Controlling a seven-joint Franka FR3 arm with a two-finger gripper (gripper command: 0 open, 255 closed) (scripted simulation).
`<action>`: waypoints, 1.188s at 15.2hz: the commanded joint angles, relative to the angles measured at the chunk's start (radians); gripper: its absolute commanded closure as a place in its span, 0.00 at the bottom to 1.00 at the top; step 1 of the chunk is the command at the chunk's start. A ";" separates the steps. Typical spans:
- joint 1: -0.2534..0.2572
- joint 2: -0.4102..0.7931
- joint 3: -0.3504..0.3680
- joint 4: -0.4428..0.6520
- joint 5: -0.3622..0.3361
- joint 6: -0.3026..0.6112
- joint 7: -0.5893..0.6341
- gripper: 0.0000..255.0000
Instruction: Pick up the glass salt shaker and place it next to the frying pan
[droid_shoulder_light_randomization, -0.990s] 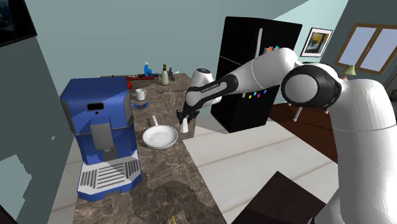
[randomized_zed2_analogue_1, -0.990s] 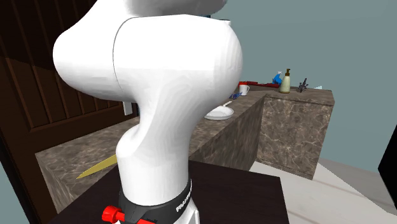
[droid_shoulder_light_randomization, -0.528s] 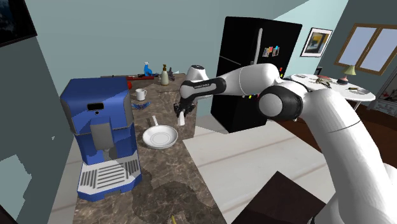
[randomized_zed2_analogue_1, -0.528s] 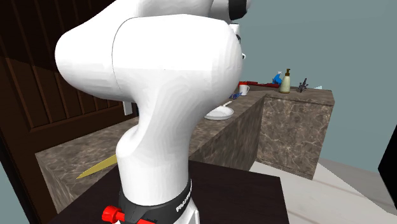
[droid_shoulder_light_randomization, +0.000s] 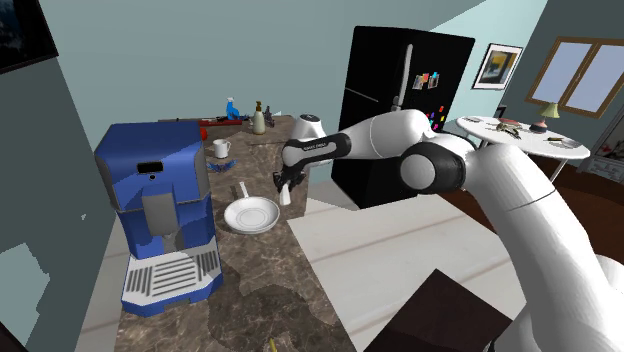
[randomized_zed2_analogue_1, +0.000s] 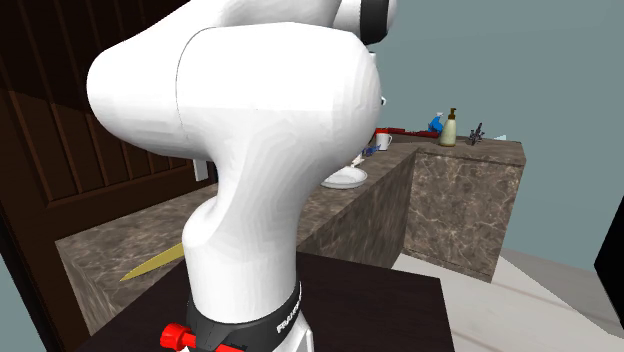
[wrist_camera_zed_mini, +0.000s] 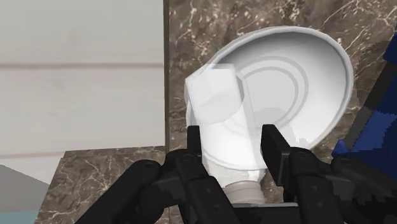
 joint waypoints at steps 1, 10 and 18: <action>0.000 0.014 0.000 -0.002 0.000 0.016 -0.001 1.00; 0.002 0.093 -0.001 0.015 -0.001 0.079 -0.005 1.00; 0.003 0.177 -0.001 0.053 -0.001 0.124 -0.009 1.00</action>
